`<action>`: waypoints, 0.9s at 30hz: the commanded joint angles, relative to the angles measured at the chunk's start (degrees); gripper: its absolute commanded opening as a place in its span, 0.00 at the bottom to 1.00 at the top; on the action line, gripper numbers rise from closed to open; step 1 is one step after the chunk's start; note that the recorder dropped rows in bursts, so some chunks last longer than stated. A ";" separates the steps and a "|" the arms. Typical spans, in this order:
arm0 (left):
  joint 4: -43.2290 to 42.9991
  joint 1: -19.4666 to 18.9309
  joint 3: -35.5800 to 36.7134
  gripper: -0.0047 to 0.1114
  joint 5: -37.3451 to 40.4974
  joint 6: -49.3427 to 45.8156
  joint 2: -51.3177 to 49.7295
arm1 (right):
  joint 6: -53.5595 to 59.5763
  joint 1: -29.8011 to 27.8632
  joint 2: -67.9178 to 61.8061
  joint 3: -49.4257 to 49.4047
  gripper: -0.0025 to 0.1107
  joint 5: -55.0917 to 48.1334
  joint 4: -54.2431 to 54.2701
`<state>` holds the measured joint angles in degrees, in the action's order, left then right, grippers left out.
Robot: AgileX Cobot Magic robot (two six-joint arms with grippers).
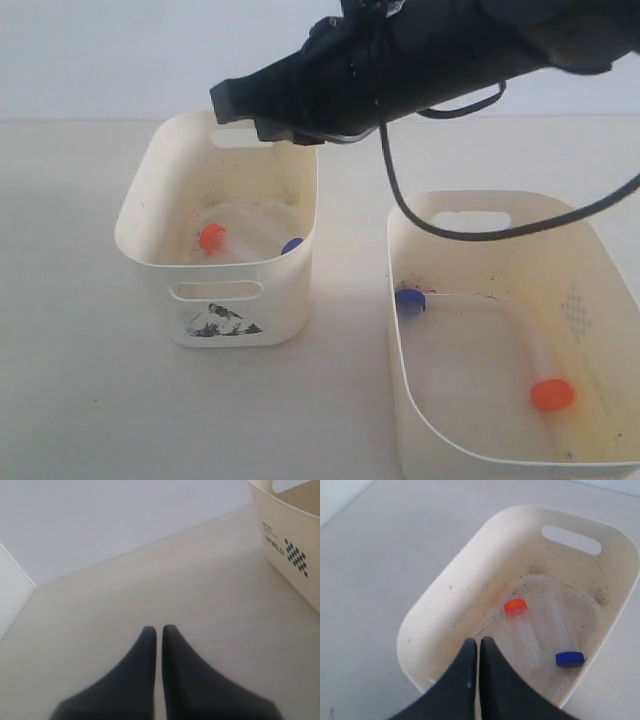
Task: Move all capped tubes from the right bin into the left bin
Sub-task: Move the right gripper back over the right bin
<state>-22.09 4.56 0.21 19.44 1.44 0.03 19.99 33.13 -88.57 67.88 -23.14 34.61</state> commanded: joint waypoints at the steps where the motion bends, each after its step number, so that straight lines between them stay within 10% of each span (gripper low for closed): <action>1: 0.16 0.31 -0.21 0.08 -0.18 0.54 -0.03 | -8.45 0.01 4.97 0.09 0.03 -7.90 -7.88; 8: 0.16 0.31 -0.21 0.08 -0.18 0.54 -0.03 | -41.18 0.01 9.26 0.09 0.03 -29.68 -41.03; 13: 0.16 0.31 -0.21 0.08 -0.18 0.54 -0.03 | -44.96 0.01 9.57 -1.08 0.03 -43.01 -48.15; 27: 0.16 0.31 -0.21 0.08 -0.18 0.54 -0.03 | -58.17 0.01 16.06 -21.88 0.03 -20.51 -45.35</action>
<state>-22.09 4.56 0.21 19.44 1.44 0.03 -34.91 33.13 -73.54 47.05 -49.94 -11.12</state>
